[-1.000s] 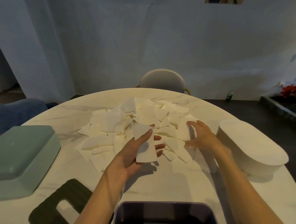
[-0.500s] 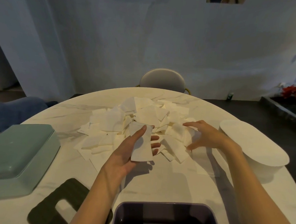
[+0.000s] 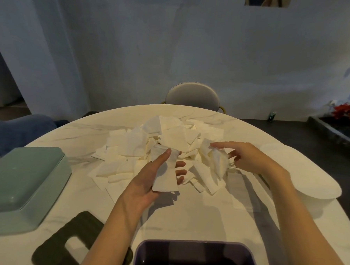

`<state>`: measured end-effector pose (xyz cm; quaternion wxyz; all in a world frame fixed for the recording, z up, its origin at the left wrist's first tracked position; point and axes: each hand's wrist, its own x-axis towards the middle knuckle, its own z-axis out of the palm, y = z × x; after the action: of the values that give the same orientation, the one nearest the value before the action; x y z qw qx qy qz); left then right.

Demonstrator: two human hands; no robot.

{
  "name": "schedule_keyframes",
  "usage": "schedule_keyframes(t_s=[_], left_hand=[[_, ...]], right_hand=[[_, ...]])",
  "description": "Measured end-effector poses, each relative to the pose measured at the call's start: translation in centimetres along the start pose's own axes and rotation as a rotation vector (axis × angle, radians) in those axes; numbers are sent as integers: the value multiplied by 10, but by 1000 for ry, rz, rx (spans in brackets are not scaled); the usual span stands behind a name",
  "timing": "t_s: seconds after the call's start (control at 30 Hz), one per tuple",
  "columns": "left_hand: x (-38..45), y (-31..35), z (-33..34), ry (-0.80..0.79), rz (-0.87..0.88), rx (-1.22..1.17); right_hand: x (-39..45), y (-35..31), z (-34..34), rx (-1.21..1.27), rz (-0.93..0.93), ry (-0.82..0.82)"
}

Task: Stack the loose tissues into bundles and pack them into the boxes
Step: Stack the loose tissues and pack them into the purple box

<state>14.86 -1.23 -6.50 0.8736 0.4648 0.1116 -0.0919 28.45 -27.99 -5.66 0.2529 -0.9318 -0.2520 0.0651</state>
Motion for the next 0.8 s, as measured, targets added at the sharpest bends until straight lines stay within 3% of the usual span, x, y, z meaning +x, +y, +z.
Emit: schedule_keyframes(t_s=[0.33, 0.53, 0.8], left_hand=[[3, -1, -4, -1, 29, 42], [8, -4, -12, 66, 84, 129], [12, -4, -6, 179, 92, -65]], right_hand=[[2, -13, 11, -73, -54, 247], [-3, -39, 3, 216, -157, 381], [-19, -99, -1, 654, -223, 130]])
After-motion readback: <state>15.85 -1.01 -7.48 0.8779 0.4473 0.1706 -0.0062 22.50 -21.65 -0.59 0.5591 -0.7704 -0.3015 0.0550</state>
